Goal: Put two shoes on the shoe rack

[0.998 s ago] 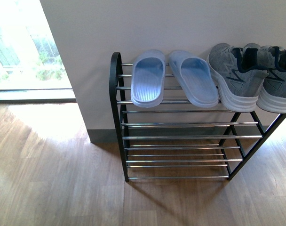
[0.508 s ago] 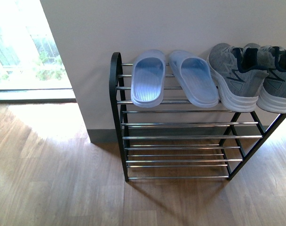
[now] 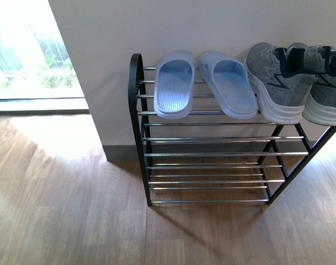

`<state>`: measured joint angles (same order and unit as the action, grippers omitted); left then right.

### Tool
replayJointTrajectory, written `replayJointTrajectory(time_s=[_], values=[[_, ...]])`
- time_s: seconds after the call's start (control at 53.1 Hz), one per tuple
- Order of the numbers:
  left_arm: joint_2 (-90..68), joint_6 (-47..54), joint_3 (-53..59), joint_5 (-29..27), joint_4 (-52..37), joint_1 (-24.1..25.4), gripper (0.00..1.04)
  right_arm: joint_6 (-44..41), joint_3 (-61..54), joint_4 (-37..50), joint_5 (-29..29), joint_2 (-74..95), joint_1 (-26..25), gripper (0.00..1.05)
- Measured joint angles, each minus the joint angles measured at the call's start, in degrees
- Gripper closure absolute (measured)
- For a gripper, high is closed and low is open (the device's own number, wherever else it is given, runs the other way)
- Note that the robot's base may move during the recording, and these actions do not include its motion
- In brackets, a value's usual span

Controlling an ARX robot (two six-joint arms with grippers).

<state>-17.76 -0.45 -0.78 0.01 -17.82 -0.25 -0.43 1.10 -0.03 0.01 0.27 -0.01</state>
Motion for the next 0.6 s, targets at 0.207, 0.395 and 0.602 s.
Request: replayJointTrajectory(time_s=[0.207, 0.395, 0.602], values=[[4.2, 0.0, 0.0, 0.0, 4.1, 0.0, 1.04, 0.0, 0.0, 0.0, 0.0, 0.0, 0.0, 0.09], [6.4, 0.0, 0.0, 0.0, 6.4, 0.0, 1.04, 0.0, 0.0, 0.0, 0.0, 0.0, 0.0, 0.09], [15.6, 0.0, 0.0, 0.0, 17.2, 0.0, 1.04, 0.0, 0.0, 0.0, 0.0, 0.0, 0.0, 0.09]])
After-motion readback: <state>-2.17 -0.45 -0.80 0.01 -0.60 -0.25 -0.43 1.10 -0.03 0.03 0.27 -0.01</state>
